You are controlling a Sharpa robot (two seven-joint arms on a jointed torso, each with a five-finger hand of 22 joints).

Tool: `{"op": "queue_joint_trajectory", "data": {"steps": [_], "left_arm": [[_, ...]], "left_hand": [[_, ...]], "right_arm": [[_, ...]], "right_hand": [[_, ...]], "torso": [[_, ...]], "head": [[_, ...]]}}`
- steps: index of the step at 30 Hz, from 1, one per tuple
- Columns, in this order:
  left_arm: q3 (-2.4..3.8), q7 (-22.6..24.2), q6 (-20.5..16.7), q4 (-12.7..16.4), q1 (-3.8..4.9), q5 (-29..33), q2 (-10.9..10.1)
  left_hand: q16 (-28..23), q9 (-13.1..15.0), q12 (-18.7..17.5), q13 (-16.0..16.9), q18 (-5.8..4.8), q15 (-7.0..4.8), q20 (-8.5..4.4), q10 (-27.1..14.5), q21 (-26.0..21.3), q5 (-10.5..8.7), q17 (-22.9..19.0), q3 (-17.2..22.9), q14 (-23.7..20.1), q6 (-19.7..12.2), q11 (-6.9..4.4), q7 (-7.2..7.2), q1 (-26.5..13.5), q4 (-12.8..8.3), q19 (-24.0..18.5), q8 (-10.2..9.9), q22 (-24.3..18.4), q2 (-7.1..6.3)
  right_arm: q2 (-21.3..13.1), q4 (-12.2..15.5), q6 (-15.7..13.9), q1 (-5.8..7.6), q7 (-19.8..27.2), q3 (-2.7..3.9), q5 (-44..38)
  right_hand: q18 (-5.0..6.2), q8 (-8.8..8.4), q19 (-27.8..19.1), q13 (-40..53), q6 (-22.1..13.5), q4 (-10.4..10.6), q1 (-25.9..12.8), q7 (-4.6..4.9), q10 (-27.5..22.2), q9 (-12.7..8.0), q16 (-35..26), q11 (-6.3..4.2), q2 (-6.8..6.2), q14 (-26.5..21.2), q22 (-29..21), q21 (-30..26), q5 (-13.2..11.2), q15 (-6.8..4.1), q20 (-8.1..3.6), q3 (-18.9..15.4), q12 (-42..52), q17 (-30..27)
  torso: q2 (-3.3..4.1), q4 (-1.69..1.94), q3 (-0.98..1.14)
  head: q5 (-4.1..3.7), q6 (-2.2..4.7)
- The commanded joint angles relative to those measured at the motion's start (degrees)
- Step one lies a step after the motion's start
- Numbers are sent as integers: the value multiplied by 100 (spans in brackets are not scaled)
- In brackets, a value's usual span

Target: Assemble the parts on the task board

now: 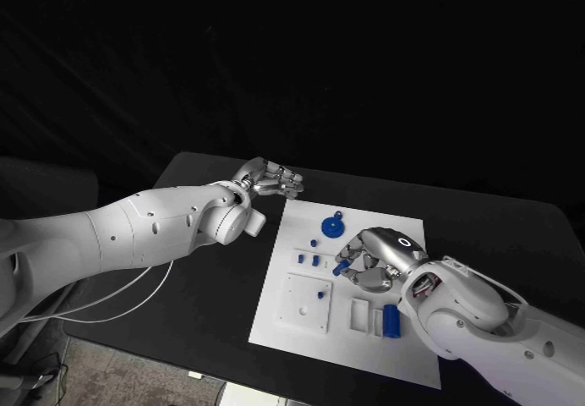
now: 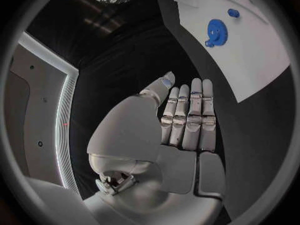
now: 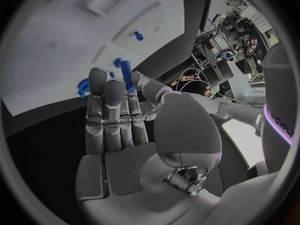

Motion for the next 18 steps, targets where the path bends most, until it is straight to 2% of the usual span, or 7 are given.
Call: {"op": "queue_joint_trajectory", "data": {"steps": [1, 6, 9, 13, 18], "left_arm": [[5, 64, 59, 7, 5, 26, 40], [5, 64, 70, 4, 5, 29, 88], [5, 63, 75, 5, 5, 31, 108], [5, 61, 80, 8, 5, 33, 123], [5, 57, 85, 7, 5, 34, 139]], "left_hand": [[-15, -1, 2, -3, 84, 5, 16, -51, -9, 27, -2, -33, -29, -13, -7, -27, -40, 10, 6, -11, -6, 15], [-15, -1, 2, -3, 84, 5, 16, -51, -9, 27, -2, -33, -29, -13, -7, -27, -40, 10, 6, -11, -6, 15], [-15, -1, 2, -3, 84, 5, 16, -51, -9, 27, -2, -33, -29, -13, -7, -27, -40, 10, 6, -11, -6, 15], [-15, -1, 2, -3, 84, 5, 16, -51, -9, 27, -2, -33, -29, -13, -7, -27, -40, 10, 6, -11, -6, 15], [-15, -1, 2, -3, 84, 5, 16, -51, -9, 27, -2, -33, -29, -13, -7, -27, -40, 10, 6, -11, -6, 15]], "right_arm": [[137, 17, 36, -7, 150, -86, -85], [373, -17, 38, -13, 188, -287, -170], [472, -49, 33, -23, 184, -361, -258], [565, -84, 53, -34, 172, -428, -364], [706, -188, 136, -41, 146, -560, -524]], "right_hand": [[62, 22, 180, 8, 29, -25, 3, -4, 118, 6, 20, -80, 89, -1, 10, -1, 34, -29, -42, -9, -15, -7], [63, 23, 183, 8, 28, -32, 2, -3, 117, 6, 18, -80, 94, -1, 12, -4, 45, -31, -44, -10, -15, -8], [63, 23, 183, 8, 28, -32, 2, -3, 117, 6, 18, -80, 94, -1, 12, -4, 45, -31, -44, -10, -15, -8], [65, 24, 186, 8, 30, -46, -1, -3, 119, 7, 17, -79, 99, 0, 18, -8, 57, -33, -46, -14, -14, -10], [65, 21, 185, 8, 25, -61, -7, -2, 115, 6, 17, -78, 102, -1, 28, -13, 64, -33, -47, -11, -15, -10]], "torso": [[2, 6, 3], [3, 8, 2], [1, 8, 0], [0, 6, -1], [1, 0, 1]], "head": [[54, -10], [110, -36], [136, -58], [159, -71], [169, -89]]}}
